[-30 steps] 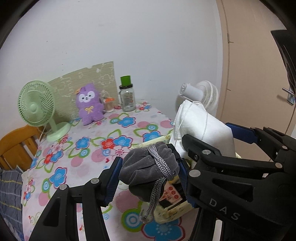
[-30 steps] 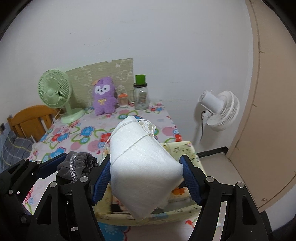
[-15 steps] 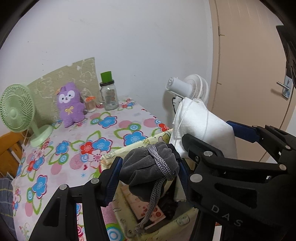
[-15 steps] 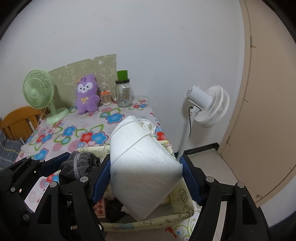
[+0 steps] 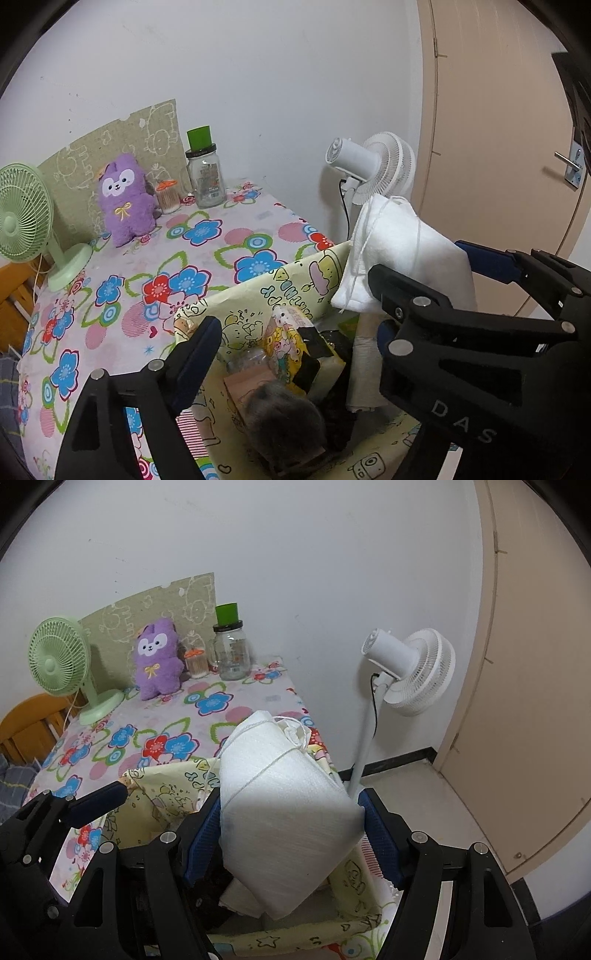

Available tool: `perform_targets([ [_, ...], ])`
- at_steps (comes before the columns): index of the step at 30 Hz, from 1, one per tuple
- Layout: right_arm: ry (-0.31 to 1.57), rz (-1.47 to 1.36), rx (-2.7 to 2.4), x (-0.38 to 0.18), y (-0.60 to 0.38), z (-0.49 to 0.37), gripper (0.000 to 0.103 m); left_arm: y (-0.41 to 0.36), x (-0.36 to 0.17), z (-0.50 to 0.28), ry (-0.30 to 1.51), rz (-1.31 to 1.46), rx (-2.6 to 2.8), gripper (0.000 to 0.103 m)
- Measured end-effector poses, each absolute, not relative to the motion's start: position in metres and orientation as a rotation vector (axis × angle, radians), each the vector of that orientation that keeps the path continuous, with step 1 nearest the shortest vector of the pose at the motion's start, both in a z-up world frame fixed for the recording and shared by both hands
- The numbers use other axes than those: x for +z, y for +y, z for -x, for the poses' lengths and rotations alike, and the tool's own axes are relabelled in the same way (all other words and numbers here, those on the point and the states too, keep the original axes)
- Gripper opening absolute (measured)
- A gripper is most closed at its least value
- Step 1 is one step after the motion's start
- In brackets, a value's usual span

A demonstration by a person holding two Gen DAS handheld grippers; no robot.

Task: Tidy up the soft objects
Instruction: 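Carry the grey pouch and white cloth over the basket and lower them inside, then open both grippers to drop the pouch and cloth into the basket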

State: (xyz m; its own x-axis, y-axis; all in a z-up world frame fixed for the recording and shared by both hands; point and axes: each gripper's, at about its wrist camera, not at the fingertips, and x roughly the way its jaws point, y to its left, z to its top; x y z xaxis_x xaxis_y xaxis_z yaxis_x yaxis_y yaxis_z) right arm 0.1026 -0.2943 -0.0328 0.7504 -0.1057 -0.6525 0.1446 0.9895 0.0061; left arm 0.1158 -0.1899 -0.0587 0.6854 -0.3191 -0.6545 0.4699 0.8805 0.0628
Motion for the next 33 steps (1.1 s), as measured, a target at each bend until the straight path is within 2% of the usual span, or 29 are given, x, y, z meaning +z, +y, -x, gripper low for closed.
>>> perform_targets([
  [7, 0.727, -0.067, -0.098, -0.04, -0.285, -0.111, 0.075, -0.179, -0.063, -0.12, 0.702, -0.24, -0.406, 0.097],
  [15, 0.771, -0.132, -0.016, -0.053, -0.276, -0.119, 0.076, -0.161, -0.068, -0.122, 0.737, -0.213, -0.36, 0.097],
  [24, 0.794, -0.144, 0.027, -0.058, -0.264, -0.116, 0.089, -0.153, -0.069, -0.116, 0.743, -0.204, -0.363, 0.098],
  [33, 0.756, -0.107, 0.024, -0.048, -0.248, -0.101, 0.09, -0.138, -0.064, -0.104, 0.731, -0.187, -0.349, 0.099],
])
